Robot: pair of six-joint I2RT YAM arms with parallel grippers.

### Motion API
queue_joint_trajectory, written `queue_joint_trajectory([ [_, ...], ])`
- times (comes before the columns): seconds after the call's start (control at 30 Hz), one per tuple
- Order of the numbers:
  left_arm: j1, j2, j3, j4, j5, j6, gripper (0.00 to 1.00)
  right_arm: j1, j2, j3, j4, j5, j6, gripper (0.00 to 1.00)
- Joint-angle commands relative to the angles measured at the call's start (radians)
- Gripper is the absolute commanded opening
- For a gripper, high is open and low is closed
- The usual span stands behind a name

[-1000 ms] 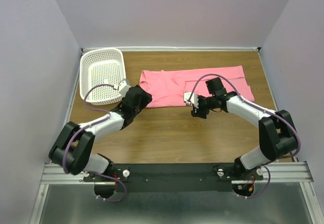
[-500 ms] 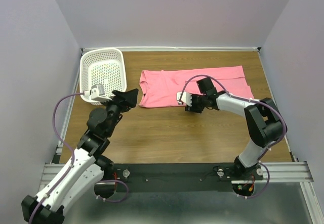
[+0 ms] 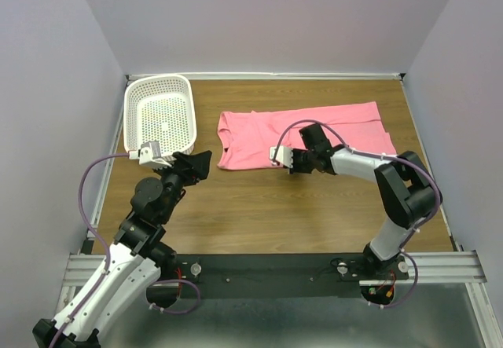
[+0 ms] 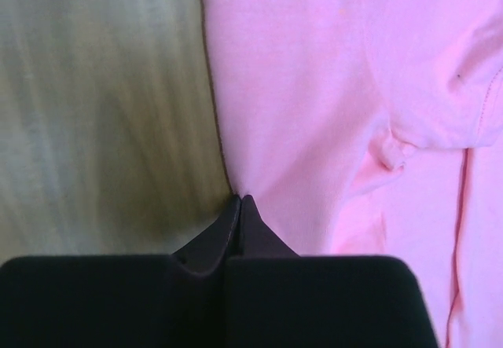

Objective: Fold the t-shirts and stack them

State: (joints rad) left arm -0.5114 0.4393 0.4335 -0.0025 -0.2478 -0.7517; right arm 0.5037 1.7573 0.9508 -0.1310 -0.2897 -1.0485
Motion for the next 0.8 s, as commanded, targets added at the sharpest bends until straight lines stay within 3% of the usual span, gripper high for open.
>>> queue_joint_trajectory([
  [0.0,0.005,-0.013,-0.018,-0.013,0.038,0.011,0.80,0.048,-0.079,-0.104,-0.116,-0.043,-0.019,0.01],
  [0.23,0.005,-0.010,-0.033,-0.002,0.053,0.006,0.80,0.335,-0.163,-0.233,-0.173,-0.068,0.054,0.03],
  [0.27,0.005,-0.010,-0.036,-0.002,0.061,0.002,0.80,0.352,-0.163,-0.225,-0.174,-0.087,0.100,0.16],
  [0.33,0.005,-0.013,-0.041,-0.002,0.068,0.000,0.80,0.364,-0.170,-0.181,-0.193,-0.120,0.134,0.28],
  [0.4,0.005,-0.020,-0.049,-0.002,0.071,-0.001,0.80,0.363,-0.192,-0.141,-0.205,-0.086,0.206,0.47],
  [0.47,0.005,-0.031,-0.058,-0.010,0.073,-0.001,0.80,0.340,-0.208,-0.075,-0.205,-0.051,0.257,0.53],
  [0.57,0.007,-0.063,-0.068,-0.022,0.073,0.002,0.80,0.198,-0.182,0.065,-0.214,-0.113,0.342,0.57],
  [0.63,0.005,-0.089,-0.075,-0.031,0.070,0.000,0.80,0.078,-0.102,0.196,-0.220,-0.193,0.421,0.61],
  [0.67,0.005,-0.109,-0.087,-0.028,0.077,-0.008,0.80,-0.012,0.057,0.364,-0.231,-0.307,0.535,0.69],
  [0.77,0.005,-0.114,-0.095,-0.025,0.084,-0.012,0.80,-0.036,0.200,0.458,-0.231,-0.350,0.637,0.70],
])
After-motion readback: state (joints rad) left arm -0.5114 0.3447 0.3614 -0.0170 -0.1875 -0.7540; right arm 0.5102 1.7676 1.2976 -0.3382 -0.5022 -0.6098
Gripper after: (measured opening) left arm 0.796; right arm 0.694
